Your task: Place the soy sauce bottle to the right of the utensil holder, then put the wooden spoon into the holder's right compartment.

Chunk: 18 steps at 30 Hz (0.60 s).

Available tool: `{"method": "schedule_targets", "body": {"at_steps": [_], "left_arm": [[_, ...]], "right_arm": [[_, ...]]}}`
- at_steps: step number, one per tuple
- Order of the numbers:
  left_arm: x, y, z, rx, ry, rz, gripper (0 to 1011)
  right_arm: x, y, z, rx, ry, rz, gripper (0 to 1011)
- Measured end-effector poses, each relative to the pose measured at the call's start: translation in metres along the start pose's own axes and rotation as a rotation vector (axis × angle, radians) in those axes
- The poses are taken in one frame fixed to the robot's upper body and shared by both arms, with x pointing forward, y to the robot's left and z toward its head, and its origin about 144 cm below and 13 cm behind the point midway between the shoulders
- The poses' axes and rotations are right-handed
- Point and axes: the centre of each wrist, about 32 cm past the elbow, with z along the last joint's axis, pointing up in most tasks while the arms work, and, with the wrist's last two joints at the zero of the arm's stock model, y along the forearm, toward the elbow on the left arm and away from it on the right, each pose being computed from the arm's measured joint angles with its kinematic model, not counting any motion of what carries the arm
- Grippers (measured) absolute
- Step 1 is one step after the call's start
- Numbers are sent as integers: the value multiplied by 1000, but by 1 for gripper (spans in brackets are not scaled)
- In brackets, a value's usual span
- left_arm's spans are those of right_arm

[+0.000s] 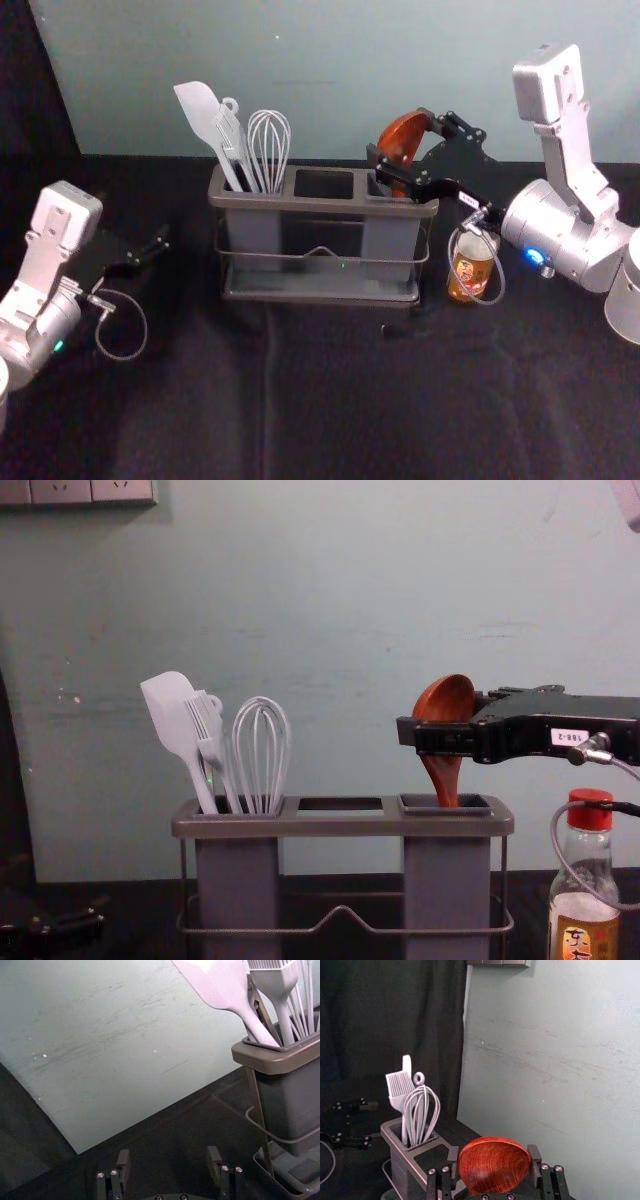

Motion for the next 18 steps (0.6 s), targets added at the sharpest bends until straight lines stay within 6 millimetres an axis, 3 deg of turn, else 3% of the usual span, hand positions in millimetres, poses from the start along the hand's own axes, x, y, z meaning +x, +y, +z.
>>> {"method": "schedule_targets", "body": {"at_steps": [9,14,18], "left_arm": [[0,0,0,0,0,0,1005],[0,0,0,0,0,0,1005],[0,0,0,0,0,0,1005]], "right_arm": [[0,0,0,1,0,2,842],[0,0,0,2,0,2,964],[0,0,0,2,-1,2,1002]]}}
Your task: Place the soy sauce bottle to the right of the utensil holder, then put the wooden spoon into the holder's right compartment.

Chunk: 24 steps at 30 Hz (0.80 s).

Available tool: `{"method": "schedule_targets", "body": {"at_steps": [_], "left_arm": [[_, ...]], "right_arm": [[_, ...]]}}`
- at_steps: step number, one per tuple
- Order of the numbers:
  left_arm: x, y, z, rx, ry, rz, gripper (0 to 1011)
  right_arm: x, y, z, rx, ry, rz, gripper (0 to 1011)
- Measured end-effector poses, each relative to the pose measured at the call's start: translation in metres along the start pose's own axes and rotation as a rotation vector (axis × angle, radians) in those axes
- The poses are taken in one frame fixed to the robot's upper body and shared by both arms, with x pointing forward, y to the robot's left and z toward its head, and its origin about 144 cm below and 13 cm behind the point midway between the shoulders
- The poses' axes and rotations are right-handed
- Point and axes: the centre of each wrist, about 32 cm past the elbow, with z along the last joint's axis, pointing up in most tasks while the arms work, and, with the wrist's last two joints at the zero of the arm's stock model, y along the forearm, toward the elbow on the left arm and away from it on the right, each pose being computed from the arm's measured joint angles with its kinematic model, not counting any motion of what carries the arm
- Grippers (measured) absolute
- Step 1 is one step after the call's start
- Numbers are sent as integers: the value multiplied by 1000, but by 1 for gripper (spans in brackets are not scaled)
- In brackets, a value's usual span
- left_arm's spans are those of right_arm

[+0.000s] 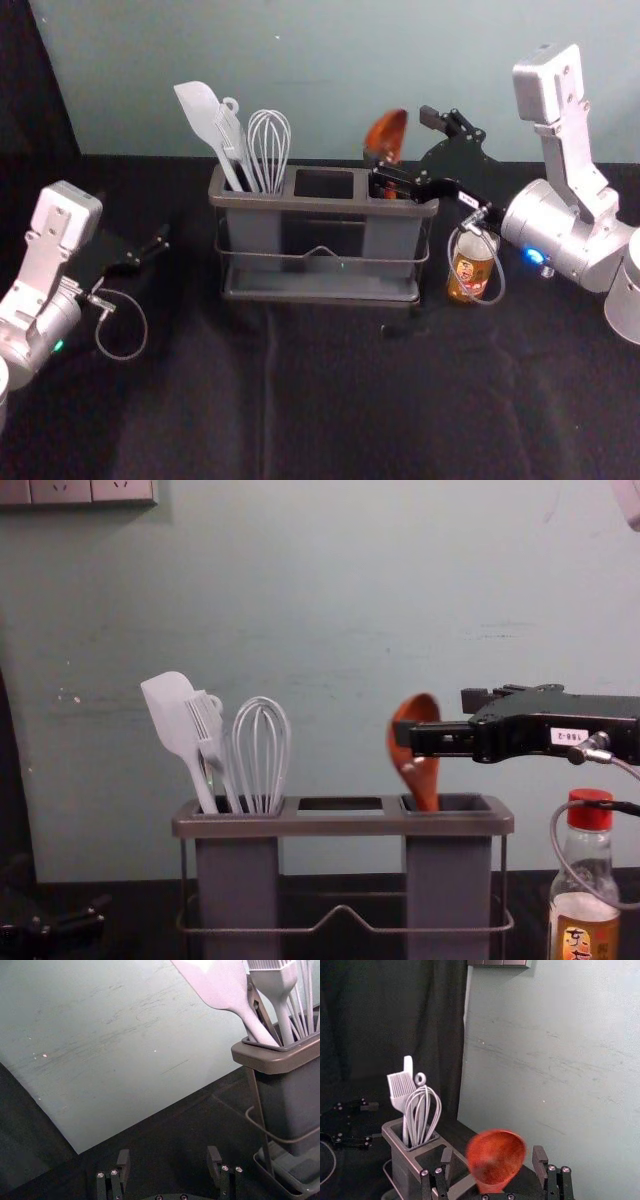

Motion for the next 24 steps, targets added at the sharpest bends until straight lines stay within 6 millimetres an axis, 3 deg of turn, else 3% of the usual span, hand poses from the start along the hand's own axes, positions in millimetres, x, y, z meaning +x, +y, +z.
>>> {"method": "schedule_targets", "body": {"at_steps": [11,24], "left_arm": [[0,0,0,0,0,0,1005],[0,0,0,0,0,0,1005]], "right_arm": [[-1,-1,4,6,-10,-7,1002],[-25,-33,23,60,-50,-106,1002]]}}
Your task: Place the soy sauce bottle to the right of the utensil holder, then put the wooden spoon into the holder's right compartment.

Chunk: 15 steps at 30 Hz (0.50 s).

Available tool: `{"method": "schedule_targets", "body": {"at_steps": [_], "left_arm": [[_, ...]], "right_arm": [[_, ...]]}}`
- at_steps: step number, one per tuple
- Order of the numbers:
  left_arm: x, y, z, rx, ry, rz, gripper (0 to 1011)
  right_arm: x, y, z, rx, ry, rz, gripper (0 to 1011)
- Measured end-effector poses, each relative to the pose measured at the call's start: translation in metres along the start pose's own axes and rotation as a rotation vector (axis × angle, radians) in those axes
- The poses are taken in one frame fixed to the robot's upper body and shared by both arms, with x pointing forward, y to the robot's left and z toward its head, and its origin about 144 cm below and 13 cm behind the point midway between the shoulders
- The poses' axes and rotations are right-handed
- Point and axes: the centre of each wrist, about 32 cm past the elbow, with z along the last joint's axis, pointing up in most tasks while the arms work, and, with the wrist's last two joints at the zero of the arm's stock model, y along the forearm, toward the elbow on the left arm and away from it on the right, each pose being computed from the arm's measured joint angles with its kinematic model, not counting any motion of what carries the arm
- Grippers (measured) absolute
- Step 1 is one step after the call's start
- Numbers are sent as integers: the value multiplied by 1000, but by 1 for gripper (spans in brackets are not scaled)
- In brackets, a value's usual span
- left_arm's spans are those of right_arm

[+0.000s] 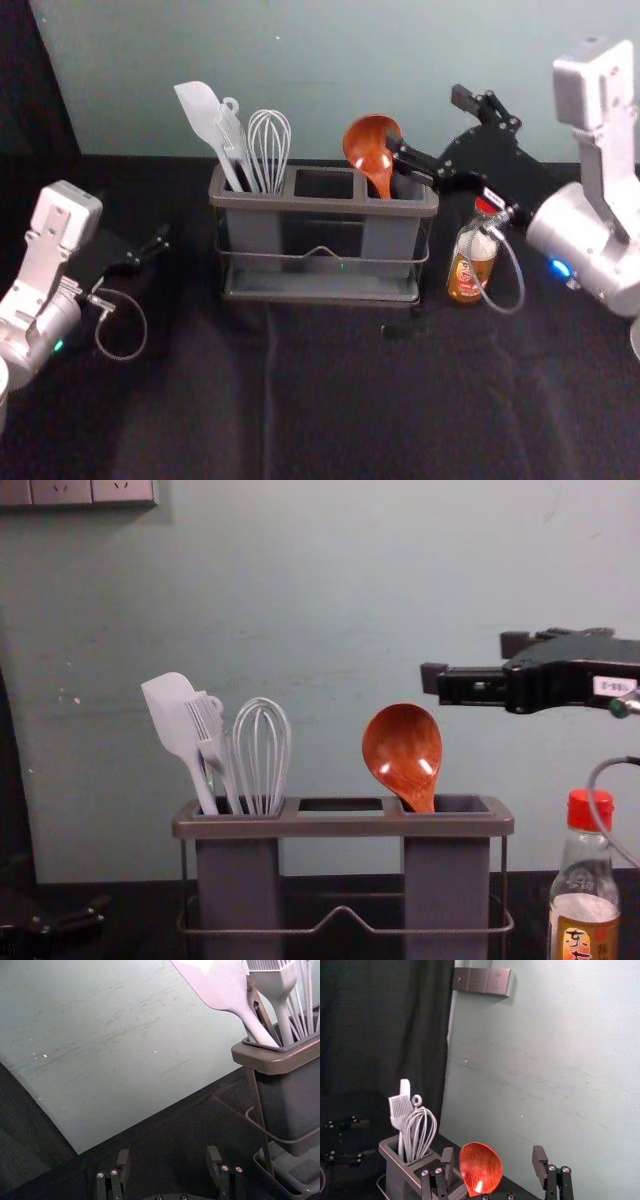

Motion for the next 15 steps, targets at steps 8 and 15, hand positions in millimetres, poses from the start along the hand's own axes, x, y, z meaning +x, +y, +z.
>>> {"method": "schedule_targets", "body": {"at_steps": [8,15], "left_arm": [[0,0,0,0,0,0,1005],[0,0,0,0,0,0,1005]], "right_arm": [[-21,-35,-4,20,-18,-79,1002],[-38,-68,-34,36,-16,-175,1002]]}}
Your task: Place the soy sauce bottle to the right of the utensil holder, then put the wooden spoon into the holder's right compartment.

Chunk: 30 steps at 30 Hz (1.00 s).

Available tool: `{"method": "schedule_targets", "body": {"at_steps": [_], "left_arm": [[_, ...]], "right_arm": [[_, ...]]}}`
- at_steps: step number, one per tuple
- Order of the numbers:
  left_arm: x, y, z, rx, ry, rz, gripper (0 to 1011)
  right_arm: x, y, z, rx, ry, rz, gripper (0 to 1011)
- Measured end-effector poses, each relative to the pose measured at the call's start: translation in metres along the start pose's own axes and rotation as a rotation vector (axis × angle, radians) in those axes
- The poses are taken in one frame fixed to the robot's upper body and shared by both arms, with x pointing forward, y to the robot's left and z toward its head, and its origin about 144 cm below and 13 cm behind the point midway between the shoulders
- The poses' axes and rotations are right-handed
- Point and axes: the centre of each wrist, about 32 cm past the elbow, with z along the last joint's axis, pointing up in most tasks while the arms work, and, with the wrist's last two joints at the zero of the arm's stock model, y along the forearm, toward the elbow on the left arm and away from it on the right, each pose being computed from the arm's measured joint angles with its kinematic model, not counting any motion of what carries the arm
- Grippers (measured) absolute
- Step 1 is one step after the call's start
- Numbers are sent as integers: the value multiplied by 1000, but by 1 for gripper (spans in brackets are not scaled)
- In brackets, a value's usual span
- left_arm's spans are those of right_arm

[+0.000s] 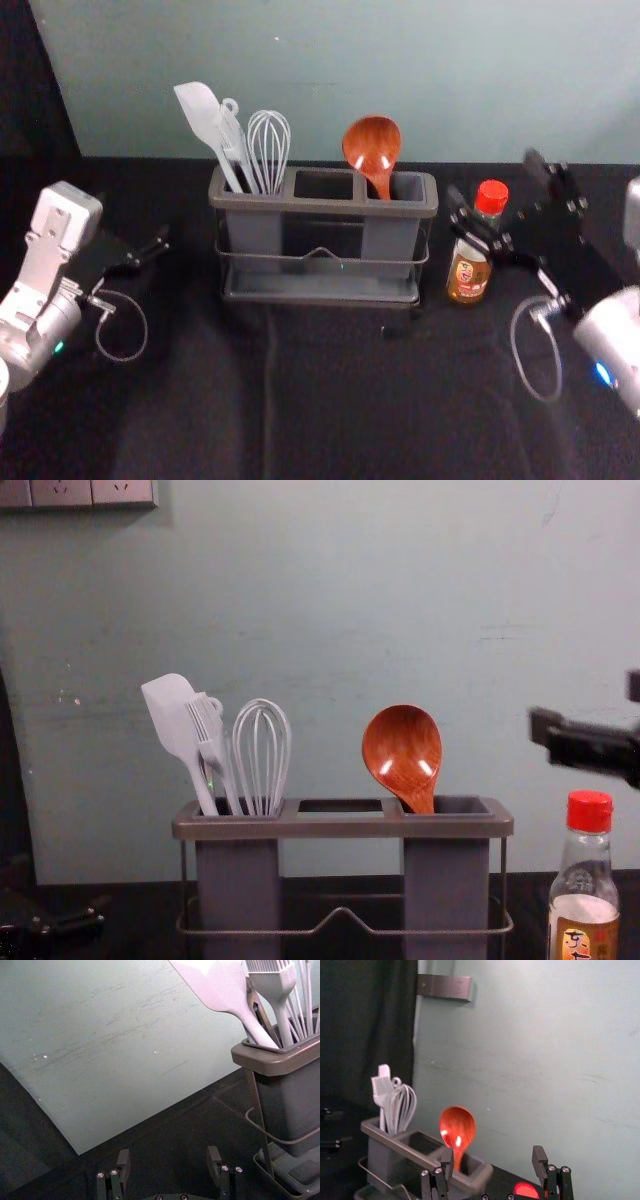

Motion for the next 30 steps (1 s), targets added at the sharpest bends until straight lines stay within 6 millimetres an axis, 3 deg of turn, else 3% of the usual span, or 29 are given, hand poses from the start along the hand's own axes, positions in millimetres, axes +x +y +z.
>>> {"method": "schedule_targets", "body": {"at_steps": [5,11,20,30], "left_arm": [[0,0,0,0,0,0,1005],[0,0,0,0,0,0,1005],[0,0,0,0,0,0,1005],[0,0,0,0,0,0,1005]], "right_arm": [[-13,-25,-26,29,3,-70,1002],[-24,-40,-50,11,42,-100,1002],[-35,-48,-81,-48,103,-118,1002],[-39,-44,-96,-79,133,-116,1002]]}}
